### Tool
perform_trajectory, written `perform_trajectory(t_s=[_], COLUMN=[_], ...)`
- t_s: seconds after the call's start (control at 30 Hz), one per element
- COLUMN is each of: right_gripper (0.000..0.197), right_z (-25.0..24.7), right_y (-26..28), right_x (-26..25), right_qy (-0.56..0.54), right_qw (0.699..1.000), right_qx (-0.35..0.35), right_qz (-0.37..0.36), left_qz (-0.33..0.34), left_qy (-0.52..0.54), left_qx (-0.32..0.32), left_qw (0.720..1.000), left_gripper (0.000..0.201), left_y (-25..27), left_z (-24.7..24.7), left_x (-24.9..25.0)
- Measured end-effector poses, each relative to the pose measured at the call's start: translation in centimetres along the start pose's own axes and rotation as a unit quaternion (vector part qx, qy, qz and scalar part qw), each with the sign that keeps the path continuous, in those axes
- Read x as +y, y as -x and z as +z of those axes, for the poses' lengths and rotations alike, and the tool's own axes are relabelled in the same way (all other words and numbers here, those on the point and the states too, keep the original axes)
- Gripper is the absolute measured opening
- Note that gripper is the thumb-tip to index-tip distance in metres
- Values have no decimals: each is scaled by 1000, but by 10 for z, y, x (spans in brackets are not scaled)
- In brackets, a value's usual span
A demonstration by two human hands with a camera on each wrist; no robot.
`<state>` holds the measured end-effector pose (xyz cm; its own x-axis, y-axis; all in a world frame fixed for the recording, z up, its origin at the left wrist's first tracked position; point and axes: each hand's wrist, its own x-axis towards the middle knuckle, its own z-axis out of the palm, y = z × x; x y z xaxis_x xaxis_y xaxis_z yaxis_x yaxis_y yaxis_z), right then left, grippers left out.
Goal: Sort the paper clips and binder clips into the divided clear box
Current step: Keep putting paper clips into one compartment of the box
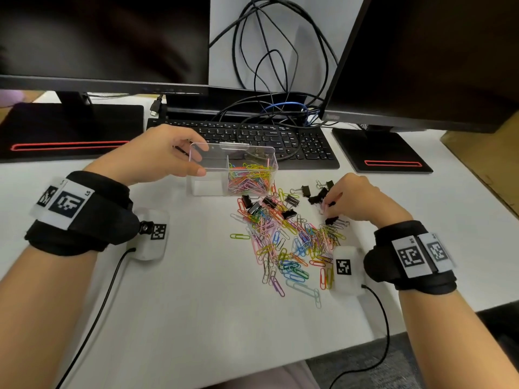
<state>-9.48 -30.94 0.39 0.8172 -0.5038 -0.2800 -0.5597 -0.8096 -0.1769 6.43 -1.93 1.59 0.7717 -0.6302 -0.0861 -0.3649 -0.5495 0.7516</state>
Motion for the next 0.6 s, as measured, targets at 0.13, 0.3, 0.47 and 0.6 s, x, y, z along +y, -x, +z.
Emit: perform_trajectory(t_s=[0.13,0.3,0.47,0.6], right_gripper=[17,33,39,33], right_z=[1,2,4,5], right_y=[-3,-4,-3,-1], right_x=[1,3,0,-2], right_qy=[-18,9,-7,2], right_qw=[1000,1000,999,998], right_qx=[-4,-3,-5,-25], right_qz=[-16,-16,-44,-62], left_qz=[0,1,0,1], left_qy=[7,7,10,10], left_qx=[0,0,-1,-1], left_qw=[1000,1000,1000,1000], left_gripper=[44,44,43,43], left_y=[0,0,0,-1], left_z=[0,0,0,0], left_x=[0,0,-1,-2])
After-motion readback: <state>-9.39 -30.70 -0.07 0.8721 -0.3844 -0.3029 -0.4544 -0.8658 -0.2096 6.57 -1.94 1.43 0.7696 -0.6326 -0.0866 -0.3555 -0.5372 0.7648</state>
